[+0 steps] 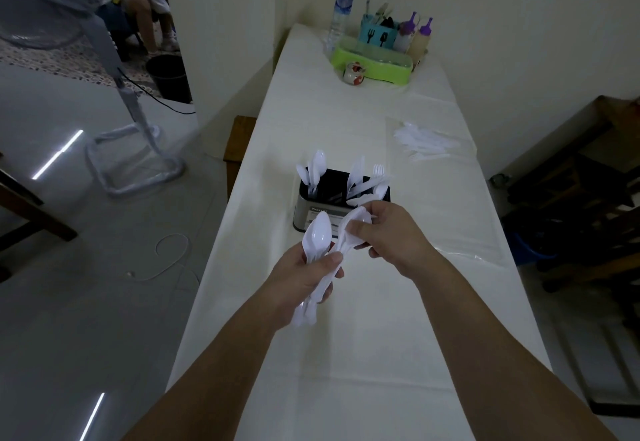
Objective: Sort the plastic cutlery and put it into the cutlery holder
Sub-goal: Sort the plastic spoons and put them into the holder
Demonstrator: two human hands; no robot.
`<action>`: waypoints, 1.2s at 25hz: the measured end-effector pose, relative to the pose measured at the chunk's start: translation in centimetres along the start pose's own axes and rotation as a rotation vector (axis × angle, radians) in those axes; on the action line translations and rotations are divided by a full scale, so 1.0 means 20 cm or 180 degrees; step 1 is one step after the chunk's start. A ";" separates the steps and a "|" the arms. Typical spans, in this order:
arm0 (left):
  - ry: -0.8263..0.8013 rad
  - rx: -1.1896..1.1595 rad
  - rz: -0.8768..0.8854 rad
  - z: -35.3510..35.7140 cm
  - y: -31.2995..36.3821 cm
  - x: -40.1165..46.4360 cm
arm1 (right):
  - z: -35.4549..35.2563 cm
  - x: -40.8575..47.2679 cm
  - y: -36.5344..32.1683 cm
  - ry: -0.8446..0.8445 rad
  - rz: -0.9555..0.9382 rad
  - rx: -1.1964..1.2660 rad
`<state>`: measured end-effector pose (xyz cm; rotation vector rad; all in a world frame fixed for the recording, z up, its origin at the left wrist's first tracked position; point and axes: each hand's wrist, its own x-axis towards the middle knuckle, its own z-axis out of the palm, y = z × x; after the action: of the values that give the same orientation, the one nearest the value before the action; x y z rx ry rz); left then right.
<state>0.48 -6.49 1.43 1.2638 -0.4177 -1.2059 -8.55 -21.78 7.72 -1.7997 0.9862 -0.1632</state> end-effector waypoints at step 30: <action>0.0629 -0.0856 -0.0129 -0.06 0.13 0.18 | -0.27 0.39 -0.26 0.0634 -0.0484 0.0774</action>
<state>4.05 -9.35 1.98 1.1480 -0.0817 -1.1169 -3.48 -30.26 11.99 -1.6547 0.9235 -0.5434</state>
